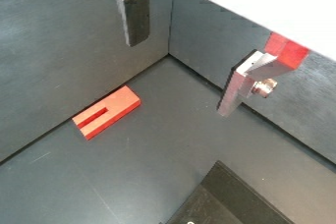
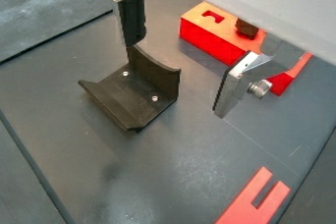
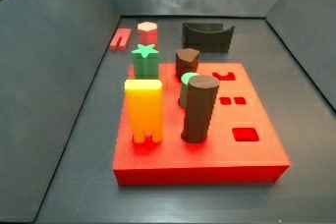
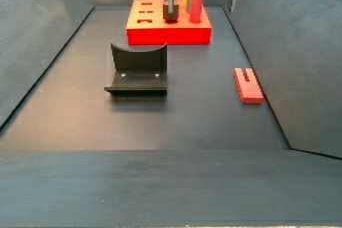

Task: Pick up the double-square object. Move up. Rotate the double-square object. Place the double-square object on the fixture. Regrasp the double-square object. Move to above the board. Insert the double-square object.
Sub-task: Pick up the double-square object.

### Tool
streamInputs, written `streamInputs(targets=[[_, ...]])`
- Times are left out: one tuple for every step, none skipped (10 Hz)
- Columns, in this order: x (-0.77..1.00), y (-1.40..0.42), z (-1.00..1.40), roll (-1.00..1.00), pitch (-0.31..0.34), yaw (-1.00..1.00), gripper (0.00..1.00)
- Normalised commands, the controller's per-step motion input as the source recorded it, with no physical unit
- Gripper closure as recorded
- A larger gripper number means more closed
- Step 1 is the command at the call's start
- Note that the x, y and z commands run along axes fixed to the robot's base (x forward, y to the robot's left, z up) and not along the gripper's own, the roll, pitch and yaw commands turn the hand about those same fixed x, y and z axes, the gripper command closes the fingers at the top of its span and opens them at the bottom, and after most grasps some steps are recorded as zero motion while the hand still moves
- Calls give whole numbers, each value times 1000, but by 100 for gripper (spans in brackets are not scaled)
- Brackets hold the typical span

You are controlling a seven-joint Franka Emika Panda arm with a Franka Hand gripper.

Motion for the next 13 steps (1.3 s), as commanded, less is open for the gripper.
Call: streamInputs(targets=[[-171, 97, 0, -30, -24, -6, 0], [-620, 220, -686, -17, -217, 0, 0], [-840, 294, -931, -19, -184, 11, 0], [-677, 163, -969, 0, -160, 63, 0], [-491, 0, -1000, 0, -97, 20, 0], [-357, -191, -1000, 23, -59, 0, 0], [-303, -174, -1000, 33, -76, 0, 0], [-186, -83, -1000, 44, -61, 9, 0], [-189, -37, -1000, 49, -50, 34, 0], [-226, 0, -1000, 76, -40, 46, 0], [-249, 0, -1000, 96, -36, 40, 0], [-263, 0, -1000, 113, -41, 34, 0], [-271, 0, -1000, 121, -44, 34, 0]])
